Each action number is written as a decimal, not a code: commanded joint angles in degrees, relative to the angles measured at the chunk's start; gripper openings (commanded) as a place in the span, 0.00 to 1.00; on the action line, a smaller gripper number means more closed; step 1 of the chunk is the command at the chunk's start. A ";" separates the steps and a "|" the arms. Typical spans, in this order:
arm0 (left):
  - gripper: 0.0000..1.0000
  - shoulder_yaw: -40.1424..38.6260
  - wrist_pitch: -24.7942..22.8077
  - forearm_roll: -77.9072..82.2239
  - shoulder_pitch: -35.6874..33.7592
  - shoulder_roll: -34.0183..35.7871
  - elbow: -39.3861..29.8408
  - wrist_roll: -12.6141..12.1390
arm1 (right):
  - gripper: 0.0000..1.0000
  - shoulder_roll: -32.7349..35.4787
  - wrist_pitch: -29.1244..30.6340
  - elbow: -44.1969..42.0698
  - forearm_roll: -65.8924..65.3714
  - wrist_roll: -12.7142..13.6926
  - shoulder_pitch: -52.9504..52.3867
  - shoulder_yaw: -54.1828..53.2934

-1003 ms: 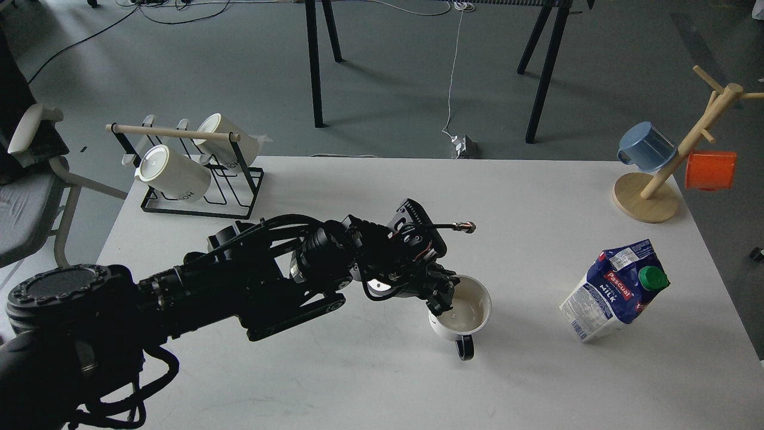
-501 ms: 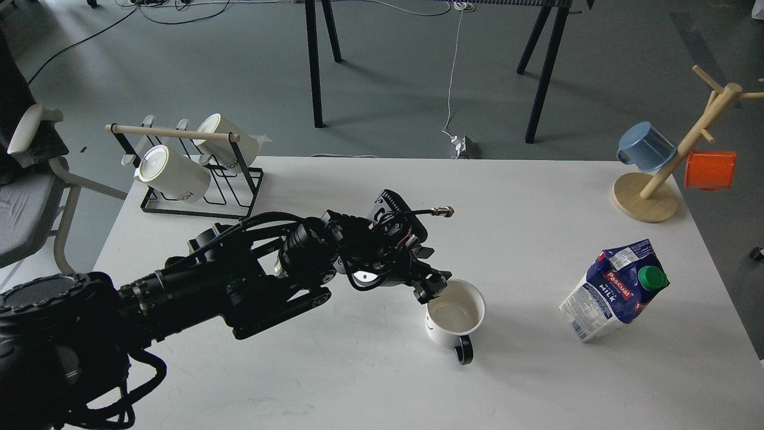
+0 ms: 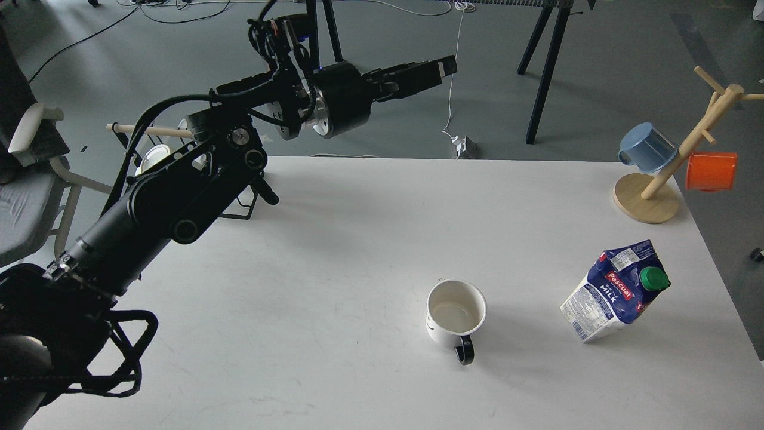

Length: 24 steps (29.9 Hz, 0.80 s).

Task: Place cup and milk with both arms
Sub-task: 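Open the left gripper and lift it back toward the mug rack, then bring the right gripper to the milk carton and grasp it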

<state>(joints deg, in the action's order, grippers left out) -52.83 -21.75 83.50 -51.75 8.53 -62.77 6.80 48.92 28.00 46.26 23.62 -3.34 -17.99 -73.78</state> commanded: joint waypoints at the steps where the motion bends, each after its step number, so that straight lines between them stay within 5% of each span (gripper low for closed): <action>1: 0.99 -1.31 5.57 -20.25 0.24 1.57 2.82 -0.03 | 1.00 0.30 0.00 3.65 5.98 -0.09 8.38 -0.22; 11: 0.99 -5.78 6.99 -66.25 1.82 9.49 10.55 0.49 | 1.00 1.09 0.00 15.60 12.84 -0.62 32.73 -5.58; 18: 0.99 -16.24 2.33 -69.26 9.90 11.34 12.32 0.14 | 1.00 -0.31 0.00 28.07 15.84 -0.79 48.82 -5.23; 24: 0.99 -17.57 2.86 -69.26 10.88 10.99 14.17 0.58 | 1.00 -10.41 0.00 33.36 9.88 -0.62 55.51 -4.44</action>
<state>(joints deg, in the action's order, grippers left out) -70.03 -19.10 14.24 -41.11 19.79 -49.74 7.13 42.69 28.00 77.92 37.30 -4.04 35.29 -78.33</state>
